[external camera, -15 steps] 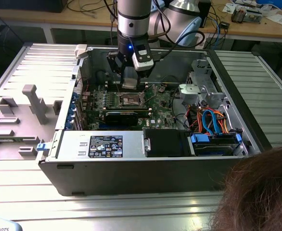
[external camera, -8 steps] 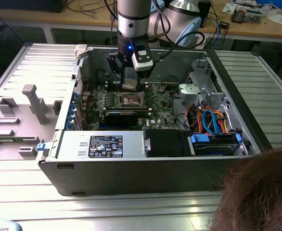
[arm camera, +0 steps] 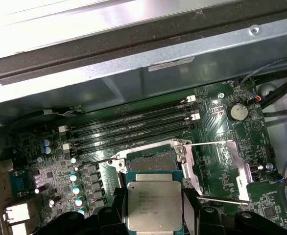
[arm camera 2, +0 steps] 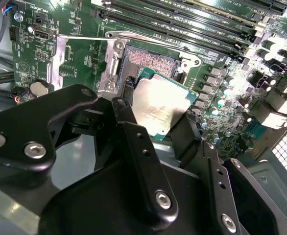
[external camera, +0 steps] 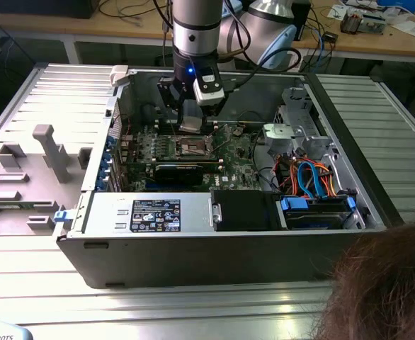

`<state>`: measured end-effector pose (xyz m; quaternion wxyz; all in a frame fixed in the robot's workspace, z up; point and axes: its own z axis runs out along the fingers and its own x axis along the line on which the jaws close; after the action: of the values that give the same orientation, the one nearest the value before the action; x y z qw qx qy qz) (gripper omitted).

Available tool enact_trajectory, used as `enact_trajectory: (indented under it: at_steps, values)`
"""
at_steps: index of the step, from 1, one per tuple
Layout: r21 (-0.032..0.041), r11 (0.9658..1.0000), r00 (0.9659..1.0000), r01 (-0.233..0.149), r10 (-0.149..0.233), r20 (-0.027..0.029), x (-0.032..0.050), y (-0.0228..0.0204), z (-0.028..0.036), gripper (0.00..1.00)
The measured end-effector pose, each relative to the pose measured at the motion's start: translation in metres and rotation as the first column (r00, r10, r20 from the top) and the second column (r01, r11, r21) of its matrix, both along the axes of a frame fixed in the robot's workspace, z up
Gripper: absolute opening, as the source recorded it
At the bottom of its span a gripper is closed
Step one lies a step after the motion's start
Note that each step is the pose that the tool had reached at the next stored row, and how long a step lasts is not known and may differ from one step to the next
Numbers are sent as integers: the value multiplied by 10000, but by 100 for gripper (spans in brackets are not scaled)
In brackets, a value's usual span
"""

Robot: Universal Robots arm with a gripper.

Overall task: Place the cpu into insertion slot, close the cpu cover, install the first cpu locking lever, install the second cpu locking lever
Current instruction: 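Place the cpu into insertion slot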

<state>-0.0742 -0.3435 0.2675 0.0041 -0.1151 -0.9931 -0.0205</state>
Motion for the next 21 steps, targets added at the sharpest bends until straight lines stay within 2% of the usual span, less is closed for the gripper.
enact_trajectory:
  at_steps: [10, 21]
  values:
    - [-80, 9994, 9994, 348, -348, 1, 0, 0, -17, 54]
    - [-135, 9981, 9982, 605, -605, 4, 0, 0, -31, 54]
